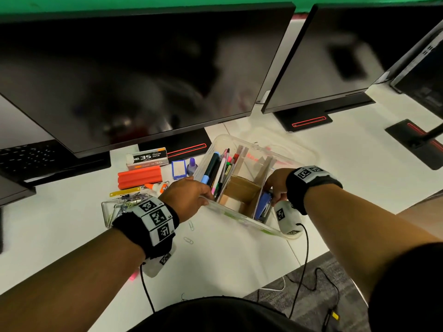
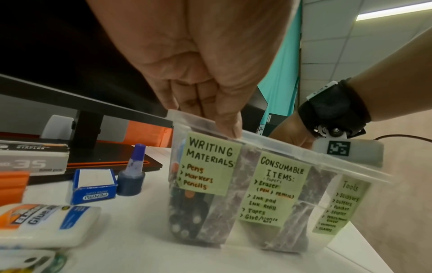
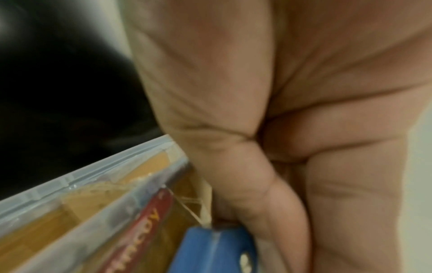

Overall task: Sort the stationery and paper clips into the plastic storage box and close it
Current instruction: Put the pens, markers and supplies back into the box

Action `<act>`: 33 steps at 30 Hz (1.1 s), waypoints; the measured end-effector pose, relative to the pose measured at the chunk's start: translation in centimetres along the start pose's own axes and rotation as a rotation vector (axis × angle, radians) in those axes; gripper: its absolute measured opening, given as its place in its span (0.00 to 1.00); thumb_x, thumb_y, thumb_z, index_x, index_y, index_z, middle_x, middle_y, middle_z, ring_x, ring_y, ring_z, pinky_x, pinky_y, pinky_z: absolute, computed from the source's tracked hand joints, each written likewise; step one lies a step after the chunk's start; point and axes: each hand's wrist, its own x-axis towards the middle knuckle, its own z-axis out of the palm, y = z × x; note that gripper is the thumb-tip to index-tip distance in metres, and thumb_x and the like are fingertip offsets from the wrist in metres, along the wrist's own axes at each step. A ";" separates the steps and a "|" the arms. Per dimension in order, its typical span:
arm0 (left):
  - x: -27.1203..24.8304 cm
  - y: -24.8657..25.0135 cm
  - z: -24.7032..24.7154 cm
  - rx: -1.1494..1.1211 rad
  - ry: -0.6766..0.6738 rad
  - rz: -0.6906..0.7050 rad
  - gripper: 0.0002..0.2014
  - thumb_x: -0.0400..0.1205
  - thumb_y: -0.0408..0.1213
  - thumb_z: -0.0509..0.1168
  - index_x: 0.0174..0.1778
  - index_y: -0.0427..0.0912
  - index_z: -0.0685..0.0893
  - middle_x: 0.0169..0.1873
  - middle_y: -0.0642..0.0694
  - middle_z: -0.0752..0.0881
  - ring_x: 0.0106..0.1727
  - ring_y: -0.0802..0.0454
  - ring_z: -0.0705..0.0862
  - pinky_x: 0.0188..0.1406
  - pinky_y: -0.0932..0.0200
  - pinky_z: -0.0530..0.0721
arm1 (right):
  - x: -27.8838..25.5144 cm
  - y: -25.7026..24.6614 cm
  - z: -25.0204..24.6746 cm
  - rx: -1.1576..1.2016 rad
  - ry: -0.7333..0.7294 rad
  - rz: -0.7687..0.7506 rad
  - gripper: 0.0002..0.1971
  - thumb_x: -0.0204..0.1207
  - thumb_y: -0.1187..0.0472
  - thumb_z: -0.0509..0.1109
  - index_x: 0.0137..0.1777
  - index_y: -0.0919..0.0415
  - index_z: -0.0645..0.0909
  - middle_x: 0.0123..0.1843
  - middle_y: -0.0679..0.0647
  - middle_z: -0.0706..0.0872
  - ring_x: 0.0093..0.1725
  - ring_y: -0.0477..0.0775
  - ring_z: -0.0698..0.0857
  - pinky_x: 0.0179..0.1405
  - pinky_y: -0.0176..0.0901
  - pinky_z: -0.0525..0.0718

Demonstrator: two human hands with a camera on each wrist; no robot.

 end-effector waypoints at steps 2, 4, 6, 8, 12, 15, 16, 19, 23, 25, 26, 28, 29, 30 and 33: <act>0.1 -0.1 0.1 0.000 -0.006 0.000 0.11 0.82 0.39 0.64 0.59 0.50 0.85 0.61 0.47 0.85 0.72 0.45 0.75 0.71 0.53 0.71 | 0.5 0.2 -0.2 0.044 -0.010 0.015 0.23 0.74 0.72 0.70 0.68 0.58 0.80 0.30 0.45 0.83 0.23 0.38 0.79 0.31 0.29 0.75; 0.2 -0.3 0.2 -0.001 -0.007 -0.005 0.11 0.82 0.39 0.64 0.59 0.51 0.85 0.62 0.47 0.85 0.71 0.45 0.75 0.70 0.52 0.71 | 0.6 0.3 -0.5 0.104 -0.006 0.013 0.27 0.72 0.75 0.70 0.70 0.57 0.78 0.42 0.47 0.89 0.33 0.35 0.88 0.45 0.38 0.84; 0.4 -0.3 0.3 0.005 -0.011 -0.008 0.11 0.82 0.40 0.64 0.59 0.51 0.85 0.62 0.47 0.84 0.72 0.45 0.74 0.71 0.52 0.71 | 1.0 0.6 -0.6 0.138 0.015 0.012 0.29 0.71 0.77 0.70 0.72 0.57 0.77 0.56 0.54 0.85 0.56 0.51 0.88 0.60 0.45 0.83; 0.4 -0.3 0.2 0.012 -0.007 -0.003 0.11 0.82 0.40 0.64 0.59 0.51 0.85 0.63 0.47 0.84 0.72 0.45 0.74 0.71 0.52 0.71 | 0.7 0.6 -0.7 0.143 0.059 0.027 0.29 0.72 0.76 0.69 0.72 0.57 0.77 0.51 0.54 0.84 0.54 0.55 0.86 0.57 0.45 0.83; 0.4 -0.6 0.4 0.009 -0.007 0.008 0.11 0.82 0.41 0.63 0.59 0.52 0.85 0.63 0.46 0.84 0.73 0.44 0.74 0.71 0.51 0.71 | 0.5 0.6 -0.8 0.239 0.074 0.085 0.22 0.75 0.75 0.66 0.69 0.61 0.77 0.36 0.55 0.84 0.36 0.53 0.86 0.41 0.45 0.86; 0.6 -1.0 0.6 0.018 0.007 0.043 0.12 0.83 0.42 0.62 0.60 0.52 0.84 0.64 0.46 0.83 0.73 0.45 0.73 0.72 0.52 0.70 | 0.1 0.3 -2.0 0.292 0.133 0.134 0.12 0.75 0.72 0.66 0.58 0.70 0.83 0.44 0.63 0.89 0.32 0.55 0.88 0.32 0.44 0.85; 0.6 -1.1 0.7 0.019 0.020 0.064 0.12 0.83 0.42 0.61 0.61 0.52 0.84 0.64 0.46 0.84 0.73 0.45 0.73 0.73 0.53 0.68 | -0.5 -0.2 -2.8 0.326 0.183 0.158 0.08 0.75 0.71 0.66 0.50 0.72 0.85 0.43 0.64 0.89 0.34 0.59 0.87 0.31 0.44 0.85; -0.2 -1.9 0.7 -0.005 0.100 0.164 0.12 0.83 0.40 0.61 0.59 0.48 0.86 0.59 0.48 0.87 0.65 0.49 0.79 0.71 0.56 0.72 | -3.2 -2.7 -4.9 0.315 0.341 0.115 0.10 0.77 0.67 0.65 0.39 0.71 0.85 0.42 0.64 0.91 0.40 0.63 0.89 0.43 0.52 0.89; -1.3 -5.3 0.4 -0.069 0.304 0.179 0.07 0.79 0.36 0.65 0.49 0.45 0.89 0.47 0.49 0.90 0.54 0.47 0.85 0.58 0.53 0.81 | -5.8 -8.3 -4.7 0.401 0.368 -0.123 0.09 0.76 0.67 0.66 0.49 0.71 0.86 0.45 0.64 0.90 0.45 0.62 0.90 0.51 0.52 0.89; -1.8 -7.1 -0.3 -0.051 0.321 0.118 0.08 0.80 0.36 0.65 0.50 0.45 0.88 0.50 0.48 0.90 0.57 0.47 0.84 0.61 0.55 0.78 | -5.6 -11.3 -3.8 0.456 0.365 -0.224 0.06 0.75 0.67 0.66 0.47 0.68 0.84 0.44 0.64 0.88 0.42 0.62 0.88 0.47 0.50 0.88; -2.0 -8.2 -0.7 -0.033 0.318 0.071 0.09 0.81 0.37 0.64 0.52 0.46 0.88 0.52 0.49 0.89 0.60 0.48 0.82 0.62 0.56 0.77 | -5.3 -13.1 -3.4 0.471 0.373 -0.274 0.04 0.75 0.67 0.66 0.45 0.65 0.83 0.43 0.63 0.87 0.41 0.61 0.86 0.46 0.50 0.87; -2.3 -10.6 -1.3 -0.009 0.301 -0.018 0.09 0.81 0.39 0.63 0.54 0.48 0.87 0.56 0.50 0.87 0.62 0.48 0.81 0.63 0.57 0.76 | -4.3 -16.3 -2.6 0.510 0.367 -0.334 0.03 0.75 0.68 0.66 0.46 0.62 0.81 0.41 0.61 0.85 0.38 0.58 0.84 0.47 0.51 0.87; -2.4 -11.6 -1.6 -0.004 0.295 -0.057 0.10 0.80 0.39 0.63 0.54 0.48 0.87 0.56 0.50 0.87 0.62 0.48 0.82 0.63 0.58 0.76 | -3.7 -17.8 -2.1 0.537 0.336 -0.346 0.04 0.75 0.69 0.66 0.46 0.63 0.81 0.41 0.61 0.85 0.38 0.58 0.85 0.48 0.53 0.89; -2.4 -12.6 -1.8 0.002 0.290 -0.093 0.10 0.80 0.38 0.64 0.54 0.47 0.87 0.56 0.49 0.87 0.61 0.47 0.82 0.61 0.58 0.76 | -2.9 -19.2 -1.7 0.548 0.305 -0.364 0.04 0.74 0.70 0.67 0.47 0.66 0.82 0.42 0.62 0.86 0.40 0.60 0.87 0.50 0.57 0.89; -2.3 -15.1 -2.7 0.004 0.268 -0.195 0.10 0.79 0.37 0.65 0.54 0.45 0.86 0.56 0.44 0.86 0.60 0.44 0.83 0.60 0.58 0.77 | -0.9 -23.3 -0.2 0.419 0.298 -0.375 0.11 0.75 0.66 0.66 0.54 0.70 0.83 0.53 0.67 0.88 0.52 0.65 0.88 0.56 0.53 0.87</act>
